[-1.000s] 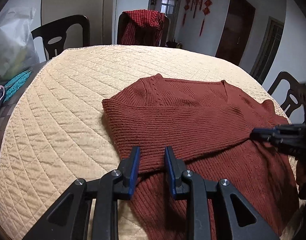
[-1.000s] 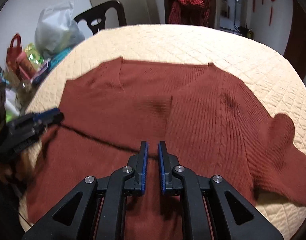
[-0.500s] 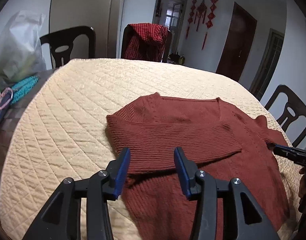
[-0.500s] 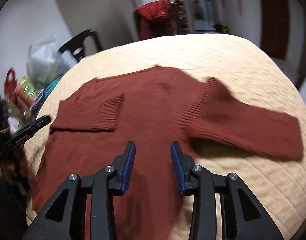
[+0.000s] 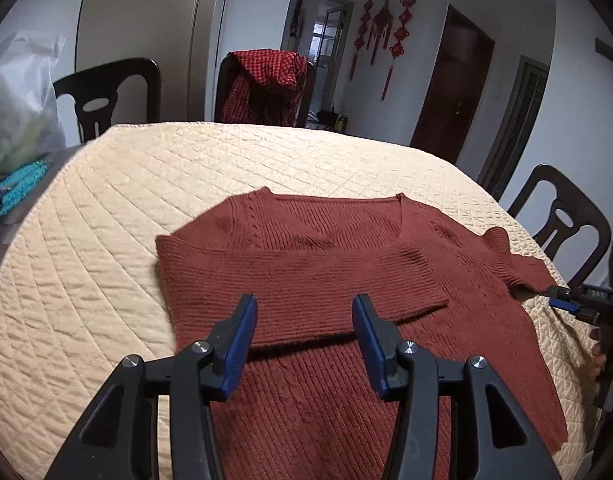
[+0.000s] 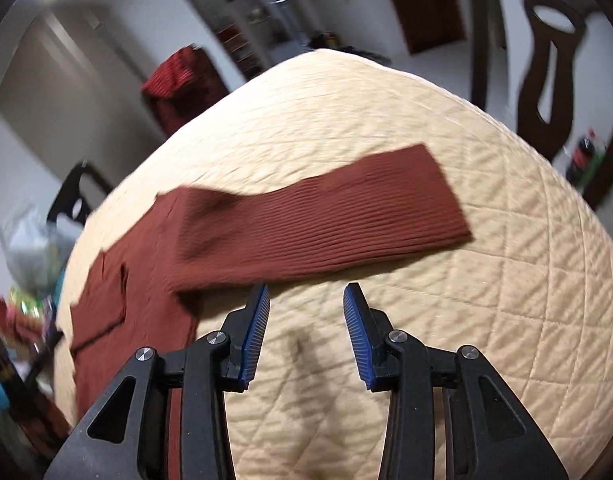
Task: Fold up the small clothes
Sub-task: 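Move the right tool to the other sleeve cuff and grasp it, then fold the held sleeve across the sweater body with the right tool, release, then grasp the sweater hem with the left tool while the right tool grasps it too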
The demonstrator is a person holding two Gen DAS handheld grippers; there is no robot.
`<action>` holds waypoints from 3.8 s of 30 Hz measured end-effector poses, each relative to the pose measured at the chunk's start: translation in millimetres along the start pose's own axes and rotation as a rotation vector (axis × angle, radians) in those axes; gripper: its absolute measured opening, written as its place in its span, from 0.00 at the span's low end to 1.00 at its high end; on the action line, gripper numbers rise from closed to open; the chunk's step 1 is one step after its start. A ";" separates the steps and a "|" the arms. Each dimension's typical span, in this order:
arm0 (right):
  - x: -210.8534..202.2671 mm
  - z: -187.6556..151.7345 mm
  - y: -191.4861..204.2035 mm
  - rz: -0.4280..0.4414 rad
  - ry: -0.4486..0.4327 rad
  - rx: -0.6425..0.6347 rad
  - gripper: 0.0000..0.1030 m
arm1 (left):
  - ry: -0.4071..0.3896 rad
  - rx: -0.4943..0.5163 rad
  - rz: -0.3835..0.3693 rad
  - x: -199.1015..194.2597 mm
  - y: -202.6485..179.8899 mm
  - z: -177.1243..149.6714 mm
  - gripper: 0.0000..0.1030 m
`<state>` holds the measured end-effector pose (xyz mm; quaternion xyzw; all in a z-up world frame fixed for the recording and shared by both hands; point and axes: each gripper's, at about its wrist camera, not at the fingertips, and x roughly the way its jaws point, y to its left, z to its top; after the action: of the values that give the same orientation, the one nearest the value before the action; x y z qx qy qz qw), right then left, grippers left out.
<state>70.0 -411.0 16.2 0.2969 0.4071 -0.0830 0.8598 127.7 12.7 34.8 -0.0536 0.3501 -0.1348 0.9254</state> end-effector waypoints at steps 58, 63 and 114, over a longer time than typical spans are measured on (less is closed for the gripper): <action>43.3 -11.6 151.6 0.255 0.102 -0.441 0.16 | 0.157 -0.026 -0.152 40.7 -26.9 13.1 0.50; 56.5 -2.0 143.9 0.224 0.115 -0.437 0.16 | 0.196 -0.022 -0.132 58.8 -31.9 11.9 0.26; -33.0 -72.9 72.9 0.224 0.116 -0.494 0.35 | 0.044 -0.040 0.035 -74.4 7.5 -57.7 0.44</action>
<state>28.9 -313.1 37.4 0.1254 0.4281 0.1314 0.8853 37.6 40.9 37.2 -0.0630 0.3739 -0.1124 0.9185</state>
